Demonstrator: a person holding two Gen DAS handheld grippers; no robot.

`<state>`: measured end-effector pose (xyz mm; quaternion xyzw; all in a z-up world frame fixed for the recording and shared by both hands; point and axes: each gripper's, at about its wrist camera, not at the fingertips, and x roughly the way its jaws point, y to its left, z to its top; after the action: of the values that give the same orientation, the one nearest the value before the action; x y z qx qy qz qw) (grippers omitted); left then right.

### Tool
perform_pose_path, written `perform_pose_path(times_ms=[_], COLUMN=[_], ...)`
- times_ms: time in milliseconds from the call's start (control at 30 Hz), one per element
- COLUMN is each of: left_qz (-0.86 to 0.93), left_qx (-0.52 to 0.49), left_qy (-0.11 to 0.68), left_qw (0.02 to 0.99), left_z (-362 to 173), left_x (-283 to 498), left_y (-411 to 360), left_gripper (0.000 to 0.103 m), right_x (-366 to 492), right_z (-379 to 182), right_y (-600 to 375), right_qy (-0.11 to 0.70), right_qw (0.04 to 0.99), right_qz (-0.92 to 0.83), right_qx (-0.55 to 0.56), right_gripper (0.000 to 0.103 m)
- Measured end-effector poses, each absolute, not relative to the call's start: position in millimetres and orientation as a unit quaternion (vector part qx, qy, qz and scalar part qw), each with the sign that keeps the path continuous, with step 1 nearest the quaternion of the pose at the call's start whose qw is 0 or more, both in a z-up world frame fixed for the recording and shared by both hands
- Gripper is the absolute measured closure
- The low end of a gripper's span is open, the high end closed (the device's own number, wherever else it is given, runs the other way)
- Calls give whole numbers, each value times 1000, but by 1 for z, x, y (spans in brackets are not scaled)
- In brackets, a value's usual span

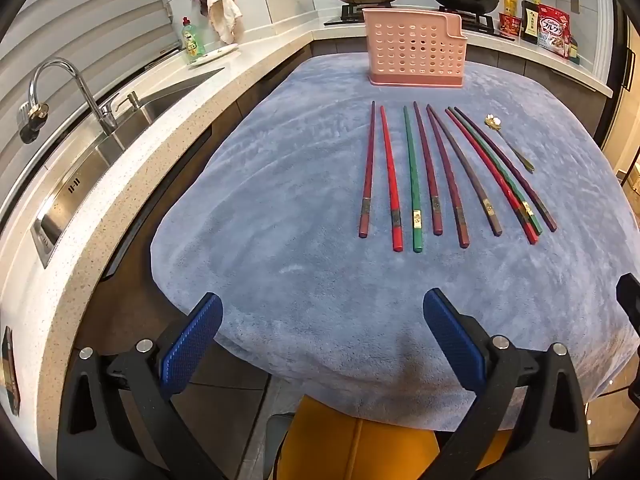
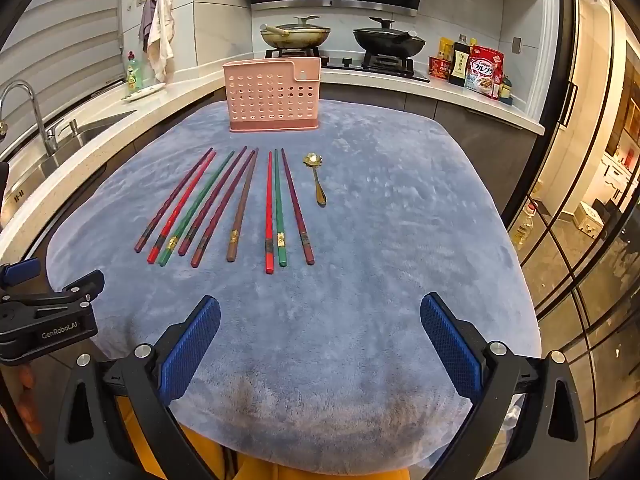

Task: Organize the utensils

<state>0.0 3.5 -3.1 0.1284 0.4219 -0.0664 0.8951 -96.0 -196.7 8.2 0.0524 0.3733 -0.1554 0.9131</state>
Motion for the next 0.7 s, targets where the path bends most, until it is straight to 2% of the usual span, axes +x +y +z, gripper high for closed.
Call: perform_pose_path(times_ms=[700], left_qz=[-67], left_qx=[128], left_qy=[421], left_qw=[896], left_z=[-5], left_x=[1], left_y=[2], left_gripper=[7], right_x=[-96], right_z=[8], right_y=[-195], right_qy=[369], right_qw=[915], right_qz=[-156], right_qx=[52], right_gripper=[7])
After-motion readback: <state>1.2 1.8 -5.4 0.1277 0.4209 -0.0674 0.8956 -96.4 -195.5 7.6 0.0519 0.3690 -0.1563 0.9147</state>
